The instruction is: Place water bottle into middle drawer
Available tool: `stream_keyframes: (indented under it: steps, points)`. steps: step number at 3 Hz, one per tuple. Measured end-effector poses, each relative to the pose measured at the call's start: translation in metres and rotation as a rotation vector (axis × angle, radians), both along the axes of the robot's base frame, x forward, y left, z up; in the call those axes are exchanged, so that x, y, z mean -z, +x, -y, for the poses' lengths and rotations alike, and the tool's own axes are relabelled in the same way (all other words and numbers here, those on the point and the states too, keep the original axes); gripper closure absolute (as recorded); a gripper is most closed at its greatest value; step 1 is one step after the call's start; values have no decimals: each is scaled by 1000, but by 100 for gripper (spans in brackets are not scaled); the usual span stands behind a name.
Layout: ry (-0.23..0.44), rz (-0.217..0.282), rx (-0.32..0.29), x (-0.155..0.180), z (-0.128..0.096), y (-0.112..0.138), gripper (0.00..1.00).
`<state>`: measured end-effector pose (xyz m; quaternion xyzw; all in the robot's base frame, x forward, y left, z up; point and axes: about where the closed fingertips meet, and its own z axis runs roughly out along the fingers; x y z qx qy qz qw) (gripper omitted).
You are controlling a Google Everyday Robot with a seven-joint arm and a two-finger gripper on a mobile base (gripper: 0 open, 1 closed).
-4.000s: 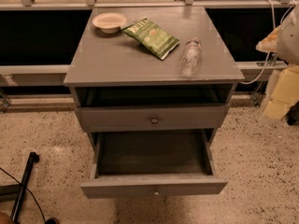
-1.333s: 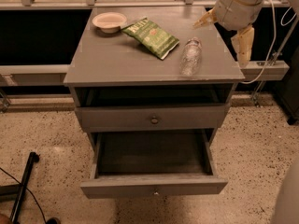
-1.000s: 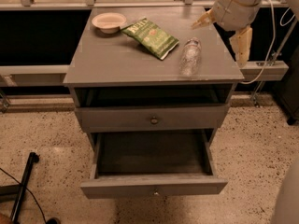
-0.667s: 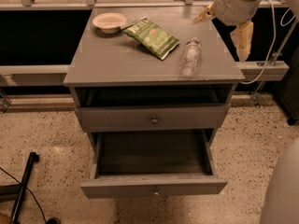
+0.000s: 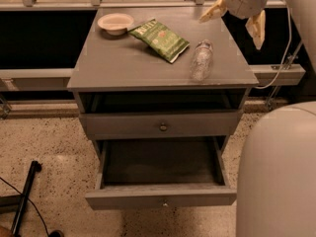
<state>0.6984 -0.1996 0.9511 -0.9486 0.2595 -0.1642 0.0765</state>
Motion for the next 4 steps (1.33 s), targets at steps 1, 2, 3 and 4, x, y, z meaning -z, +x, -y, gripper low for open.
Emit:
stream_keyframes:
  steps: [1,2,3,4]
  points:
    - [-88,-6,-93,20,-1,19,0]
    - [-164,-40,-145,48,-1,36,0]
    - [-196,-66,-198,72,-10,48,2]
    - [-192,-76,-235,82,-20,51,18]
